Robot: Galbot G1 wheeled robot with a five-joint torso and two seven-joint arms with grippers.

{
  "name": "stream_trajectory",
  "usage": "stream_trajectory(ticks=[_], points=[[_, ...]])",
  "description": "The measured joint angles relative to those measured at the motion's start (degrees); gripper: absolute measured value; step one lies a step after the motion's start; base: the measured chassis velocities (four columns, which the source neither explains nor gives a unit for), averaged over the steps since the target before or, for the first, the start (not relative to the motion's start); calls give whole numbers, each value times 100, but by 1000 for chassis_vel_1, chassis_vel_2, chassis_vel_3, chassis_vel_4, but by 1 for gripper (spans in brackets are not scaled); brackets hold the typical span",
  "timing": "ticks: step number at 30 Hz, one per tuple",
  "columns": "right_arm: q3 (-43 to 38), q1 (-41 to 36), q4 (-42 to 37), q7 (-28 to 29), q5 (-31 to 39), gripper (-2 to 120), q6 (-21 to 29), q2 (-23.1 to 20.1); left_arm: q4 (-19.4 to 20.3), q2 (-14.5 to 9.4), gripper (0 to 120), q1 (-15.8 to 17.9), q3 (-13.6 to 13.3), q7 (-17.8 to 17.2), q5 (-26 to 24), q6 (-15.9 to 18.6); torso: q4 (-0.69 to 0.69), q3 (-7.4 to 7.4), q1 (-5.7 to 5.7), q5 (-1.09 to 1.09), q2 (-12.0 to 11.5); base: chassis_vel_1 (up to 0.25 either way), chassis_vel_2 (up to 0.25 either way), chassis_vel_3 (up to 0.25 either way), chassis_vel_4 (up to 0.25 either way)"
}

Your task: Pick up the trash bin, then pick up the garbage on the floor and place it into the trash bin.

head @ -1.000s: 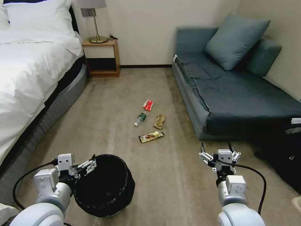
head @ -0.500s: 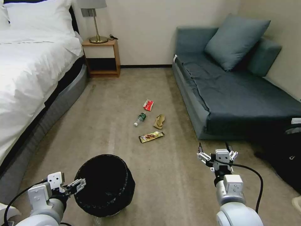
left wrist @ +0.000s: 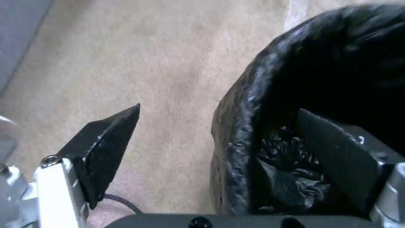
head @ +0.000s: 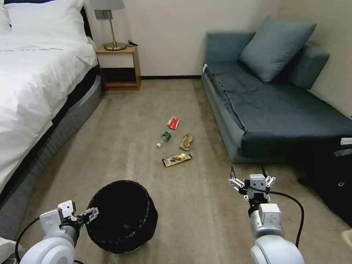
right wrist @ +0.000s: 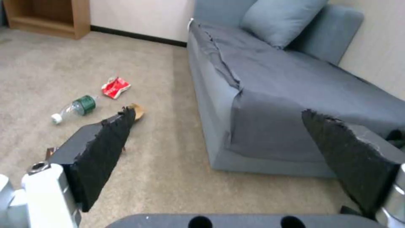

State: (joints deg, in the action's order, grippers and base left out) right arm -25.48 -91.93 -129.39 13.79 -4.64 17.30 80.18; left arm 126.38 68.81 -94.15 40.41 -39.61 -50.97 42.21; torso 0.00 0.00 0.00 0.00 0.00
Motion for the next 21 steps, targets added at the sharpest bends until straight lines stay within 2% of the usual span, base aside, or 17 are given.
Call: stream_trajectory(ticks=[6, 9, 12, 13, 16, 17, 20, 21], points=[[10, 27, 57, 8, -23, 100, 0, 27, -575, 14, 100, 309, -176, 42, -164, -3, -1, 0, 0, -1, 0, 0, 0, 0, 0], [33, 38, 84, 11, -48, 100, -3, 54, -726, 23, 98, 387, -230, 84, -187, -8, 0, 0, 0, 0, 0, 0, 0, 0, 0], [42, 42, 118, 21, -78, 100, -14, 76, -822, 25, 88, 436, -245, 144, -196, -38, 0, 0, 0, 4, 0, 0, 0, 0, 0], [42, 42, 118, 21, -78, 100, -14, 76, -822, 25, 88, 436, -245, 144, -196, -38, 0, 0, 0, 4, 0, 0, 0, 0, 0], [40, 53, 144, 33, -109, 100, -28, 91, -849, 14, 71, 443, -243, 219, -196, -40, 0, 0, 0, 4, 0, 0, 0, 0, 0], [40, 53, 144, 33, -109, 100, -28, 91, -849, 14, 71, 443, -243, 219, -196, -40, 0, 0, 0, 4, 0, 0, 0, 0, 0], [38, 69, 167, 39, -133, 100, -33, 107, -856, 0, 59, 444, -243, 259, -197, -40, 0, 0, 0, 2, 0, 0, 0, 0, 0], [38, 69, 167, 39, -133, 100, -33, 107, -856, 0, 59, 444, -243, 259, -197, -40, 0, 0, 0, 2, 0, 0, 0, 0, 0]])
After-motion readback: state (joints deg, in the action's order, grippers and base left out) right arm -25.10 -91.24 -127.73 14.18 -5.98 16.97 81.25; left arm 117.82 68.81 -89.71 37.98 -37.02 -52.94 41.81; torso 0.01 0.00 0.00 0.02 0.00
